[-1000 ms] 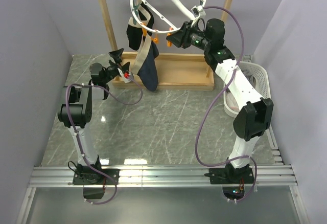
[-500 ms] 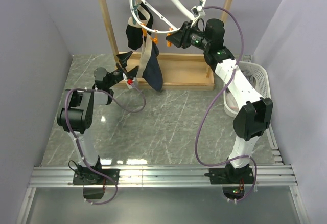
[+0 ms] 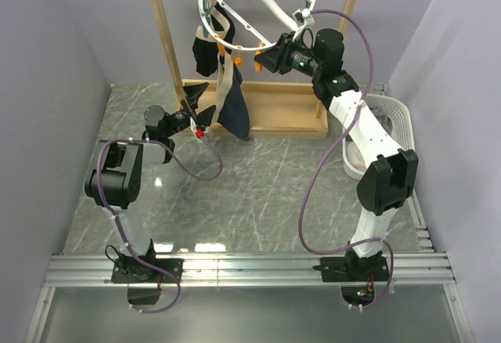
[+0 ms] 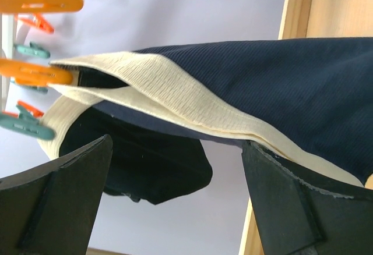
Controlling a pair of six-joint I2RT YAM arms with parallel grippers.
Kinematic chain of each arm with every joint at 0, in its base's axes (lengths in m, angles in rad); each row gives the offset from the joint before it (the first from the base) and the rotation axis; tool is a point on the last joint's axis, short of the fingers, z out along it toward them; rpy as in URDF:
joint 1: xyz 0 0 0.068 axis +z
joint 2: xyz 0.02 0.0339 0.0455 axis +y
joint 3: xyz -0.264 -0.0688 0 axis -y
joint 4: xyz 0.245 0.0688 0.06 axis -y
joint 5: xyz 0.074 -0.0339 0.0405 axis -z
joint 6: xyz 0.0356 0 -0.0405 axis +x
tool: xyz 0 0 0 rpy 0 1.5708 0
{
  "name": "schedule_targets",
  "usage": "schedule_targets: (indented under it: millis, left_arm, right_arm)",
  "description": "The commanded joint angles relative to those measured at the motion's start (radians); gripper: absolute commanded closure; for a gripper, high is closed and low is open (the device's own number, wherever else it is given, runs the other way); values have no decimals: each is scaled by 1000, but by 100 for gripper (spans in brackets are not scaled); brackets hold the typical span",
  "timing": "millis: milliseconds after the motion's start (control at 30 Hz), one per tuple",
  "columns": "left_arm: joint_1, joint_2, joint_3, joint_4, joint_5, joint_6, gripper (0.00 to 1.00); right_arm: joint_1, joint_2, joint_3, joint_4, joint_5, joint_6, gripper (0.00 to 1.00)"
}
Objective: Clip the underwear to the hanger
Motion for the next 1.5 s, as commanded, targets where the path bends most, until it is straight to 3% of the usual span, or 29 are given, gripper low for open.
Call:
schedule_targets:
  millis: [0,400,733,933,1167,1467]
  left_arm:
    - [-10,-42,-6,-36,93,118,2]
    - [-23,-43,12,-229,196,431,4]
    - [-50,0,121,-454,187,611,8]
    - [-53,37,213,-678,183,768,14]
    - [-54,60,298,-988,117,1023,36]
    - [-56,98,358,-1021,66,1104,43]
  right_arm:
    - [1,6,57,43,-15,10,100]
    - [-2,27,86,23,-23,21,100]
    - [-5,39,97,17,-23,39,100]
    - [-11,46,108,14,-25,44,100]
    - [-16,52,112,14,-26,54,100]
    - [-19,52,114,14,-29,62,100]
